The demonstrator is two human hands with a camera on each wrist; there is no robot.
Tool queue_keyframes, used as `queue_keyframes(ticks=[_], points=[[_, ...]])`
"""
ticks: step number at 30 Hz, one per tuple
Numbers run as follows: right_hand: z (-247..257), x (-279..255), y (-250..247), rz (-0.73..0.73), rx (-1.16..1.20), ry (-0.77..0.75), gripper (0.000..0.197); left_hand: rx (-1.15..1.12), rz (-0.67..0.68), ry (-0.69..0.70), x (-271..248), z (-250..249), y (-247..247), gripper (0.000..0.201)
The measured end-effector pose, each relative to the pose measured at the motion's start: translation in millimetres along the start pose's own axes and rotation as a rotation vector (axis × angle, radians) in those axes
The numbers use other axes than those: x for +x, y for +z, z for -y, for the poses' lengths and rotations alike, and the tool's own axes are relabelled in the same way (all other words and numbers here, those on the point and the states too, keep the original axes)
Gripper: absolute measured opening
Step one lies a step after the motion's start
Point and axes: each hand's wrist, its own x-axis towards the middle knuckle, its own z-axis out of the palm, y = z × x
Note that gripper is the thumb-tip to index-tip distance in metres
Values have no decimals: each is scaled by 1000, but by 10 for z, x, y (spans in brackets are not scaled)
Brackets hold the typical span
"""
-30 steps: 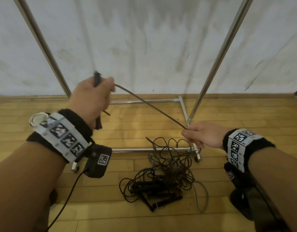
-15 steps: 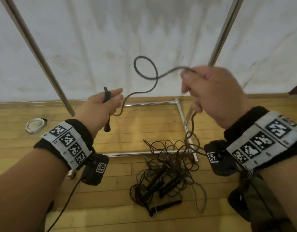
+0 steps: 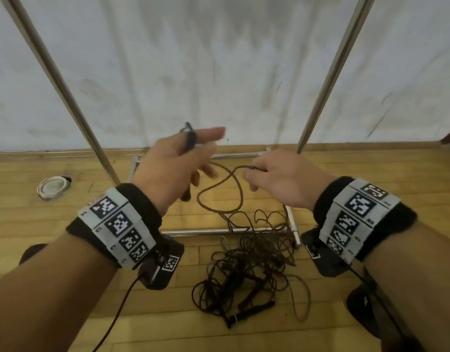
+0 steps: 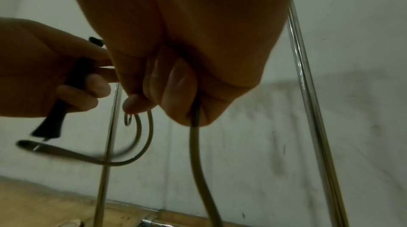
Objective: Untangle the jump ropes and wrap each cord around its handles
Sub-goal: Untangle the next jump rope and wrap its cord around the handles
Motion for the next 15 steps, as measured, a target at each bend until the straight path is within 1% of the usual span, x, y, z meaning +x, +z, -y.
queue_keyframes(ticks=[1, 3, 4, 5, 6, 7, 9, 11, 13, 15], points=[[30, -5, 14, 7, 23, -10, 37, 70, 106, 25, -39, -22, 41, 31], [83, -23, 14, 6, 102, -32, 32, 288, 283, 61, -96, -36, 127, 26], [99, -32, 8, 6, 150, -37, 29, 380, 337, 61, -100, -19, 154, 24], [108, -43, 5, 11, 191, -41, 27, 441, 361, 48, -93, -8, 171, 21], [111, -55, 4, 20, 225, -45, 25, 480, 348, 23, -72, 22, 163, 13], [103, -65, 6, 32, 263, -49, 22, 485, 320, -8, -55, 27, 142, 3], [62, -74, 19, 61, 381, -32, 16, 435, 220, -17, -18, 41, 84, 14], [-9, -67, 60, 80, 481, -13, 15, 363, 92, 15, 7, 32, 33, 16], [-119, -52, 137, 109, 430, -19, 18, 326, -31, 48, 24, 23, -25, 13], [-273, -43, 223, 176, 286, 4, 23, 234, -197, 25, 63, 42, -139, 13]])
